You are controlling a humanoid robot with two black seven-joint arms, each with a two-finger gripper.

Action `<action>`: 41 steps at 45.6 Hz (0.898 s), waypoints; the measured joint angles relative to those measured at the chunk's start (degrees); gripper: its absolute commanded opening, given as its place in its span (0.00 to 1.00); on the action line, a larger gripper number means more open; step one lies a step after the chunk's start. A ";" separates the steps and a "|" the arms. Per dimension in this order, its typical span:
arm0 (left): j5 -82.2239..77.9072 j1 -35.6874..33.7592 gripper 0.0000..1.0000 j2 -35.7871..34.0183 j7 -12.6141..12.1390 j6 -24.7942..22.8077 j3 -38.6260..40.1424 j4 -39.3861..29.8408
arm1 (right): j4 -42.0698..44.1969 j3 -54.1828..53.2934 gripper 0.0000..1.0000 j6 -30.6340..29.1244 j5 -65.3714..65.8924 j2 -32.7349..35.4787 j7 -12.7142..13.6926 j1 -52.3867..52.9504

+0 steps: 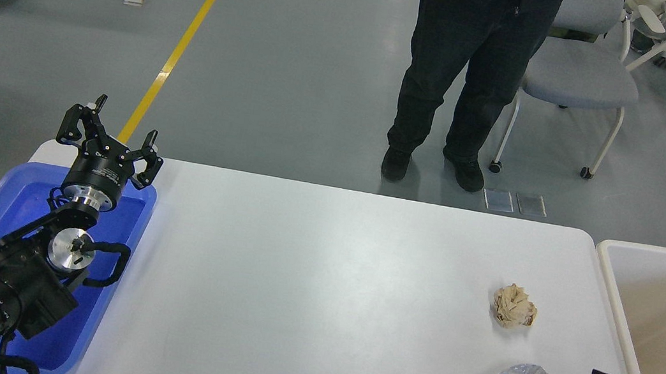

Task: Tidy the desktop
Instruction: 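Lower the right gripper down to the silver foil wrapper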

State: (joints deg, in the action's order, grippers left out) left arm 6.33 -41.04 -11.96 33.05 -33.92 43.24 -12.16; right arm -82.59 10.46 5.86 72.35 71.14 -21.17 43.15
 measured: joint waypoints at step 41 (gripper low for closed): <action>0.00 0.00 1.00 0.00 0.00 0.03 0.00 0.00 | 16.50 11.39 1.00 19.04 5.35 -17.27 -0.34 -4.52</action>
State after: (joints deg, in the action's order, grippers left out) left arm 6.33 -41.04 -11.96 33.05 -33.89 43.24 -12.17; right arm -66.08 21.85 24.90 77.70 53.87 -21.51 38.63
